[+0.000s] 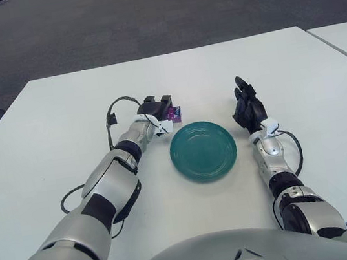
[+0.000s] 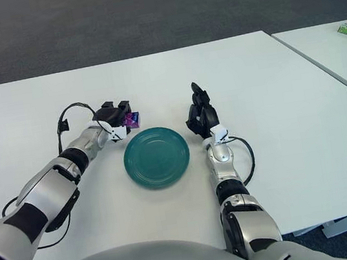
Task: Put the gum into the plate.
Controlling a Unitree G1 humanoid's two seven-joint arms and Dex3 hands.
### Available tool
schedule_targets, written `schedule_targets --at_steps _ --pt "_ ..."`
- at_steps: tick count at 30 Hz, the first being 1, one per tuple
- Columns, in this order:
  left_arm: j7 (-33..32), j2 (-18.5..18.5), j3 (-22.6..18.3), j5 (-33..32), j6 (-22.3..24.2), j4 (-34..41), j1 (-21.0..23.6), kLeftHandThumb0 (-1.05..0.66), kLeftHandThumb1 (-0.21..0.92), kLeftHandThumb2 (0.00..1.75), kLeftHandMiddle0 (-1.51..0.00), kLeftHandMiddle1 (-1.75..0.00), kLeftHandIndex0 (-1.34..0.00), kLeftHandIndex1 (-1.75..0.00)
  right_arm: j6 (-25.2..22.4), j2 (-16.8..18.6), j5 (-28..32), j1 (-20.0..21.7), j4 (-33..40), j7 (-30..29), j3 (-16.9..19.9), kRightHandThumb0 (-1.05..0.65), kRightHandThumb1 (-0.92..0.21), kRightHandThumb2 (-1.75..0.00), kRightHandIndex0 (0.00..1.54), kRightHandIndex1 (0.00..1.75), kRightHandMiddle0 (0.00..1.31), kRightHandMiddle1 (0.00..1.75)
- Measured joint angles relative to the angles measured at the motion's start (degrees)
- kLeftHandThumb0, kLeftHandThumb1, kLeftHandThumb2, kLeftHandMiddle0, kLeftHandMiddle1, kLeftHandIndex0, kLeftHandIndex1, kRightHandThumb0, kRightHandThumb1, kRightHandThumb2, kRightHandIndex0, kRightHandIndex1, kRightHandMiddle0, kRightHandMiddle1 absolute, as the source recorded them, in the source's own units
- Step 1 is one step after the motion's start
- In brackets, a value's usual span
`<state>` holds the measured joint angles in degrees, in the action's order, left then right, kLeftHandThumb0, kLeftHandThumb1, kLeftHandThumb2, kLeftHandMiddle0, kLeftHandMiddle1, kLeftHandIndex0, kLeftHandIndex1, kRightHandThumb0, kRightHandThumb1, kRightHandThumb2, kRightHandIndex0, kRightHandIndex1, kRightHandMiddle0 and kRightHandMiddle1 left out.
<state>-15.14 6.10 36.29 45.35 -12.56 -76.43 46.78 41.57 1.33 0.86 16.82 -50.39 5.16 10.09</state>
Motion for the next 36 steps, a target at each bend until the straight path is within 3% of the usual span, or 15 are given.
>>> schedule_targets --at_steps 15,21,28,36 --pt "-3.15 0.36 -0.09 0.05 -2.23 -0.21 -0.07 -0.42 0.49 1.09 -0.9 -1.75 -0.48 -1.75 0.02 0.14 0.58 0.12 0.0 0.22 1.15 -0.73 -0.92 -0.91 0.19 0.01 0.0 0.39" --pt "-5.24 1.37 -0.45 -0.12 -6.09 0.38 -0.07 -0.44 0.44 1.15 -1.02 -1.75 -0.51 -1.75 0.02 0.2 0.7 0.18 0.0 0.35 1.63 -0.73 -0.92 -0.9 0.19 0.01 0.0 0.4" --pt "-10.99 5.08 -0.36 0.92 -11.26 6.64 -0.06 -0.45 0.39 1.22 -1.15 -1.75 -0.55 -1.75 0.02 0.19 0.62 0.18 0.0 0.17 1.69 -0.75 -0.92 -0.9 0.18 0.0 0.0 0.39" --pt "-15.86 7.03 1.37 3.85 -11.69 12.07 0.24 -0.46 0.36 1.26 -1.21 -1.75 -0.58 -1.75 0.02 0.2 0.49 0.18 -0.01 -0.43 1.56 -0.78 -0.92 -0.9 0.17 0.0 0.0 0.38"
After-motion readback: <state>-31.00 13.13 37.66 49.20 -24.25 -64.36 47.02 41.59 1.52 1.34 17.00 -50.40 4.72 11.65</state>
